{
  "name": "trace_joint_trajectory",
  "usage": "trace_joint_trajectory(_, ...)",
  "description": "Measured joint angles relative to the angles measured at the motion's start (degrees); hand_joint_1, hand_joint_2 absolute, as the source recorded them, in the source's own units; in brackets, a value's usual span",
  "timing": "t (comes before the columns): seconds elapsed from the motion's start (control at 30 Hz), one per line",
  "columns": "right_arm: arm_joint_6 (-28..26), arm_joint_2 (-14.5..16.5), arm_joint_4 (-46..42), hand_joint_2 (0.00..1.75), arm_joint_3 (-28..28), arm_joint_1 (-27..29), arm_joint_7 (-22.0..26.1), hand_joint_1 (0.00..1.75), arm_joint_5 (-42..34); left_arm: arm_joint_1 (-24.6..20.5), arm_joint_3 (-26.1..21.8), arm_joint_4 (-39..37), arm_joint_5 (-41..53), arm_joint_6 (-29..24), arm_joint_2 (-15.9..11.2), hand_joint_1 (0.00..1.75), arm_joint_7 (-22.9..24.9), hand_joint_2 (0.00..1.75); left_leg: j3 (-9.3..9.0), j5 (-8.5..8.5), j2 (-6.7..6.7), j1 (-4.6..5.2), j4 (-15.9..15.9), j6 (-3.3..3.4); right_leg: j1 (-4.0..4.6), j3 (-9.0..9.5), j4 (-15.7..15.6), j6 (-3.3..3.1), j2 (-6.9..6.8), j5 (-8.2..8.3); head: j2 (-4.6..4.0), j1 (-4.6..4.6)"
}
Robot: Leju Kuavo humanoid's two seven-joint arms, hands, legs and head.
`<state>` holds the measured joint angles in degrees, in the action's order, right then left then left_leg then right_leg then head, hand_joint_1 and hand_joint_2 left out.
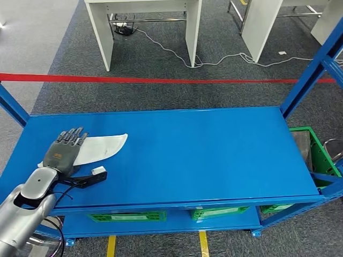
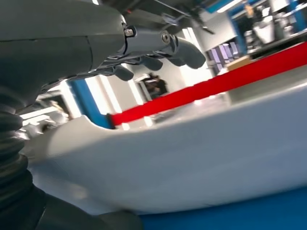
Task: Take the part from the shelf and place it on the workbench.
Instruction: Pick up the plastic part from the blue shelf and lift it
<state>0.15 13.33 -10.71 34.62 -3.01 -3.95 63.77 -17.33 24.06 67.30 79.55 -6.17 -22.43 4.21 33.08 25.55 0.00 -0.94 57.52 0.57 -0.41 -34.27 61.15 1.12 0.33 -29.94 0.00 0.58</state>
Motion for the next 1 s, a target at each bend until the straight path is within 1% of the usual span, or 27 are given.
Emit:
trace_joint_trajectory(0.03, -0.1, 0.0, 0.0, 0.00, 0.0, 0.0, 0.0, 0.00, 0.0, 0.1, 0.0, 0.0, 0.8, -0.2, 0.0, 0.00, 1.0, 1.75, -0.02, -0.02, 0.05, -0.01, 0.0, 0.26, -0.05, -1.59, 3.3, 0.14, -0.01, -1.76, 0.00, -0.07)
trace_joint_trajectory(0.07, -0.2, 0.0, 0.0, 0.00, 0.0, 0.0, 0.0, 0.00, 0.0, 0.2, 0.0, 0.0, 1.4, -0.3, 0.0, 0.00, 1.8, 1.75, 0.02, -0.02, 0.09, 0.02, 0.0, 0.44, -0.06, -3.44, 7.3, 0.24, -0.01, -3.61, 0.00, -0.13)
trace_joint_trajectory(0.1, -0.3, 0.0, 0.0, 0.00, 0.1, -0.1, 0.0, 0.00, 0.0, 0.5, -0.1, 0.0, 2.1, -0.5, 0.0, 0.00, 2.5, 1.75, 0.04, -0.02, 0.12, 0.05, 0.0, 0.49, -0.07, -5.16, 10.9, 0.33, -0.01, -4.93, 0.00, -0.13)
trace_joint_trajectory(0.13, -0.4, 0.0, 0.0, 0.00, 0.1, -0.1, 0.0, 0.00, 0.0, 0.8, -0.2, 0.0, 2.8, -0.6, 0.0, 0.01, 3.0, 1.75, 0.04, -0.01, 0.13, 0.08, 0.0, 0.51, -0.07, -6.19, 13.0, 0.38, -0.01, -5.34, 0.00, -0.11)
trace_joint_trajectory(0.17, -0.4, 0.0, 0.0, 0.00, 0.2, -0.1, -0.1, 0.00, 0.0, 1.0, -0.4, 0.0, 3.3, -0.6, 0.1, 0.41, 3.4, 1.75, 0.01, -0.01, 0.12, 0.09, 0.0, 0.50, -0.08, -6.14, 12.9, 0.37, -0.02, -4.62, 0.00, -0.13)
trace_joint_trajectory(0.2, -0.4, 0.0, 0.0, 0.00, 0.3, 0.0, -0.1, 0.00, 0.1, 1.2, -0.7, 0.0, 3.7, -0.7, 0.2, 0.84, 3.6, 1.75, -0.05, 0.00, 0.09, 0.09, 0.0, 0.48, -0.10, -4.99, 10.6, 0.30, -0.02, -2.97, 0.00, -0.13)
trace_joint_trajectory(0.23, -0.4, 0.0, 0.0, 0.00, 0.4, 0.0, -0.2, 0.00, 0.1, 1.4, -0.9, 0.0, 4.0, -0.7, 0.2, 1.28, 3.8, 1.75, -0.12, 0.04, 0.06, 0.09, 0.1, 0.39, -0.14, -3.03, 6.8, 0.20, -0.04, -0.91, 0.00, -0.14)
trace_joint_trajectory(0.27, -0.4, 0.0, 0.0, 0.00, 0.5, 0.0, -0.2, 0.00, 0.2, 1.6, -1.2, 0.0, 4.2, -0.9, 0.3, 1.70, 4.0, 1.75, -0.10, 0.10, 0.02, 0.21, 0.2, 0.18, -0.14, -0.99, 2.7, 0.09, -0.06, 0.55, 0.00, -0.15)
trace_joint_trajectory(0.3, -0.5, 0.0, 0.0, 0.00, 0.6, 0.0, -0.2, 0.00, 0.2, 2.0, -1.6, 0.0, 4.4, -1.2, 0.4, 1.75, 4.2, 1.75, -0.01, 0.15, -0.01, 0.34, 0.3, -0.10, -0.16, 0.61, -0.4, -0.09, -0.02, 1.47, 0.00, -0.10)
trace_joint_trajectory(0.33, -0.5, 0.0, 0.0, 0.00, 0.6, 0.0, -0.2, 0.00, 0.3, 2.3, -2.0, 0.0, 4.5, -1.5, 0.5, 1.75, 4.3, 1.75, 0.11, 0.13, -0.02, 0.46, 0.4, -0.45, -0.14, 1.51, -2.2, -0.27, 0.03, 1.79, 0.00, -0.05)
trace_joint_trajectory(0.37, -0.5, 0.0, 0.0, 0.00, 0.7, 0.0, -0.3, 0.00, 0.3, 2.7, -2.4, 0.0, 4.6, -1.8, 0.6, 1.75, 4.4, 1.75, 0.23, 0.05, -0.04, 0.55, 0.4, -0.82, -0.06, 1.75, -2.7, -0.50, 0.09, 1.66, 0.00, 0.00)
trace_joint_trajectory(0.43, -0.6, 0.0, 0.0, 0.00, 0.9, 0.1, -0.4, 0.00, 0.4, 3.3, -3.0, -0.1, 4.6, -2.2, 0.9, 1.75, 4.4, 1.75, 0.32, 0.07, -0.05, 0.39, 0.5, -1.42, -0.07, 1.69, -2.8, -1.14, 0.13, 1.97, 0.00, 0.03)
trace_joint_trajectory(0.47, -0.6, 0.0, 0.0, 0.00, 0.9, 0.1, -0.4, 0.00, 0.4, 3.5, -3.3, -0.1, 4.6, -2.3, 1.0, 1.75, 4.4, 1.75, 0.57, 0.62, -0.05, 0.29, 1.1, -1.69, -0.12, 1.69, -2.8, -1.52, 0.12, 2.09, 0.00, 0.10)
trace_joint_trajectory(0.5, -0.6, 0.1, 0.0, 0.00, 1.0, 0.1, -0.4, 0.00, 0.4, 3.7, -3.6, -0.1, 4.6, -2.3, 1.0, 1.75, 4.3, 1.75, 1.28, 1.82, -0.05, 0.23, 2.8, -1.96, -0.21, 1.70, -2.9, -1.87, 0.09, 2.20, 0.00, 0.20)
trace_joint_trajectory(0.53, -0.6, 0.1, 0.0, 0.00, 1.0, 0.1, -0.4, 0.00, 0.4, 3.8, -3.8, -0.1, 4.6, -2.4, 1.1, 1.75, 4.3, 1.75, 2.60, 3.63, -0.05, 0.18, 5.9, -2.21, -0.24, 1.70, -3.0, -2.13, 0.06, 2.24, 0.00, 0.30)
trace_joint_trajectory(0.6, -0.6, 0.1, 0.0, 0.00, 1.0, 0.1, -0.5, 0.00, 0.4, 4.2, -4.0, -0.3, 4.6, -2.4, 1.3, 1.75, 4.3, 1.75, 6.20, 7.31, -0.05, 0.18, 14.1, -2.51, -0.15, 1.65, -3.0, -2.37, 0.01, 2.21, 0.00, 0.40)
trace_joint_trajectory(0.63, -0.6, 0.1, 0.0, 0.00, 1.1, 0.1, -0.6, 0.00, 0.4, 4.4, -4.0, -0.4, 4.6, -2.4, 1.4, 1.75, 4.3, 1.75, 7.47, 8.06, -0.05, 0.18, 16.9, -2.54, -0.11, 1.66, -3.0, -2.40, 0.02, 2.19, 0.00, 0.40)
trace_joint_trajectory(0.67, -0.6, 0.1, 0.0, 0.00, 1.1, 0.1, -0.6, 0.00, 0.4, 4.7, -4.1, -0.5, 4.6, -2.4, 1.4, 1.75, 4.3, 1.75, 7.76, 7.61, -0.05, 0.18, 17.5, -2.48, -0.08, 1.70, -2.9, -2.41, 0.05, 2.17, 0.00, 0.41)
trace_joint_trajectory(0.7, -0.6, 0.1, 0.0, 0.00, 1.1, 0.1, -0.6, 0.00, 0.4, 4.8, -4.1, -0.5, 4.6, -2.5, 1.5, 1.75, 4.2, 1.75, 6.92, 6.04, -0.05, 0.18, 15.7, -2.36, -0.07, 1.80, -2.9, -2.41, 0.09, 2.14, 0.00, 0.40)
trace_joint_trajectory(0.73, -0.6, 0.1, 0.0, 0.00, 1.2, 0.1, -0.6, 0.00, 0.4, 4.9, -4.2, -0.5, 4.6, -2.6, 1.5, 1.75, 4.2, 1.75, 5.14, 3.74, -0.05, 0.19, 11.8, -2.16, -0.06, 1.94, -2.9, -2.37, 0.13, 2.08, 0.00, 0.41)
trace_joint_trajectory(0.77, -0.6, 0.1, 0.0, 0.00, 1.2, 0.1, -0.6, 0.00, 0.4, 4.8, -4.3, -0.5, 4.6, -2.6, 1.5, 1.75, 4.2, 1.75, 3.14, 1.87, -0.06, 0.27, 7.6, -1.93, -0.01, 2.06, -2.9, -2.27, 0.16, 1.99, 0.00, 0.39)
trace_joint_trajectory(0.8, -0.6, 0.1, 0.0, 0.00, 1.2, 0.0, -0.6, 0.00, 0.4, 4.7, -4.4, -0.5, 4.6, -2.7, 1.5, 1.75, 4.2, 1.75, 1.45, 0.63, -0.07, 0.38, 3.9, -1.68, 0.08, 2.08, -2.9, -2.11, 0.21, 1.92, 0.00, 0.39)
trace_joint_trajectory(0.83, -0.6, 0.1, 0.0, 0.00, 1.2, 0.0, -0.6, 0.00, 0.4, 4.6, -4.6, -0.5, 4.6, -2.7, 1.5, 1.75, 4.2, 1.75, 0.44, 0.12, -0.07, 0.51, 1.6, -1.47, 0.16, 1.99, -2.8, -1.88, 0.23, 1.89, 0.00, 0.37)
trace_joint_trajectory(0.87, -0.6, 0.1, 0.0, 0.00, 1.2, 0.0, -0.6, 0.00, 0.4, 4.5, -4.7, -0.5, 4.6, -2.7, 1.5, 1.75, 4.2, 1.75, 0.17, 0.32, -0.09, 0.66, 0.8, -1.27, 0.20, 1.85, -2.8, -1.62, 0.25, 1.90, 0.00, 0.35)
trace_joint_trajectory(0.93, -0.6, 0.1, 0.0, 0.00, 1.2, 0.0, -0.5, 0.00, 0.4, 4.4, -4.8, -0.5, 4.6, -2.7, 1.6, 1.75, 4.2, 1.75, 0.17, 0.23, -0.06, 0.63, 0.4, -0.72, 0.16, 1.62, -2.9, -0.97, 0.22, 1.86, 0.00, 0.33)
trace_joint_trajectory(0.97, -0.6, 0.2, 0.0, 0.00, 1.2, 0.0, -0.5, 0.00, 0.4, 4.3, -4.9, -0.5, 4.6, -2.7, 1.6, 1.75, 4.1, 1.75, 0.08, 0.12, -0.02, 0.52, 0.2, -0.35, 0.14, 1.38, -2.4, -0.65, 0.18, 1.43, 0.00, 0.29)
trace_joint_trajectory(1.0, -0.6, 0.2, 0.0, 0.00, 1.2, 0.0, -0.5, 0.00, 0.5, 4.2, -4.9, -0.5, 4.5, -2.7, 1.7, 1.75, 4.0, 1.75, -0.02, -0.01, 0.03, 0.39, 0.0, 0.03, 0.14, 0.72, -1.0, -0.36, 0.15, 0.48, 0.00, 0.18)
